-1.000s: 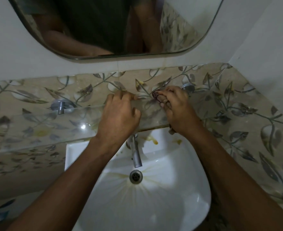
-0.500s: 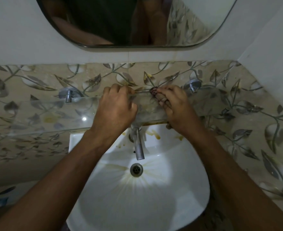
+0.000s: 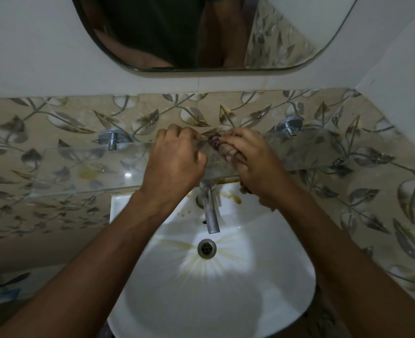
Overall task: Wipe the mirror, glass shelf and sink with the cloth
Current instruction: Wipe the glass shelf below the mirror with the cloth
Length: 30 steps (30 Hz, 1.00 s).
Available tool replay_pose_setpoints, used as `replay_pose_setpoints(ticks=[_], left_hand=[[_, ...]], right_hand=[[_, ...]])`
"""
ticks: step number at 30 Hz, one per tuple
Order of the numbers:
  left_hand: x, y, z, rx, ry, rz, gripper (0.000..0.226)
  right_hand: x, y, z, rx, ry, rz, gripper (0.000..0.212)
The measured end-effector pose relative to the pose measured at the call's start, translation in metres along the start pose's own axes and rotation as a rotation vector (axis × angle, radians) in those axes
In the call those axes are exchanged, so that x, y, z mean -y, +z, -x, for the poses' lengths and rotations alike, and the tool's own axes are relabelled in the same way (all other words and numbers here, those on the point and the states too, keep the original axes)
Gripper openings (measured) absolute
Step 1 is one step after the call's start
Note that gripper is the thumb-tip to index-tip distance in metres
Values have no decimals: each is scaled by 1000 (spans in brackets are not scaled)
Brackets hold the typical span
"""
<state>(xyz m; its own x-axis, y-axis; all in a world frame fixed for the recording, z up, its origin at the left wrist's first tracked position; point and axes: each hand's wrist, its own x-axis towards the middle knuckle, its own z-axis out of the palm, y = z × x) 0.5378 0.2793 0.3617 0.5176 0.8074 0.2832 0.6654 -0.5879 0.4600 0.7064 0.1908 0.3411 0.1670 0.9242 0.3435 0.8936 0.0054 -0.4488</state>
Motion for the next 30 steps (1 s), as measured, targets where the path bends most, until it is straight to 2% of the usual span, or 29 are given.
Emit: replay_pose_setpoints(ticks=[3, 7, 12, 15, 21, 25, 30], left_hand=[[2, -3, 2, -1, 8, 12, 38], [0, -7, 2, -7, 28, 8, 37], [5, -8, 5, 5, 24, 0, 38], [8, -8, 7, 3, 14, -1, 38], [3, -8, 11, 9, 36, -14, 39], [-2, -4, 11, 24, 37, -8, 37], [-9, 1, 11, 54, 66, 33, 37]], right_hand=[[-5, -11, 3, 64, -45, -57, 42], [-10, -6, -17, 9, 54, 7, 42], [13, 5, -4, 57, -73, -67, 37], [19, -2, 10, 120, -97, -108, 47], [1, -2, -14, 12, 2, -51, 43], [14, 6, 4, 18, -63, -76, 40], [7, -4, 34, 40, -69, -72, 50]])
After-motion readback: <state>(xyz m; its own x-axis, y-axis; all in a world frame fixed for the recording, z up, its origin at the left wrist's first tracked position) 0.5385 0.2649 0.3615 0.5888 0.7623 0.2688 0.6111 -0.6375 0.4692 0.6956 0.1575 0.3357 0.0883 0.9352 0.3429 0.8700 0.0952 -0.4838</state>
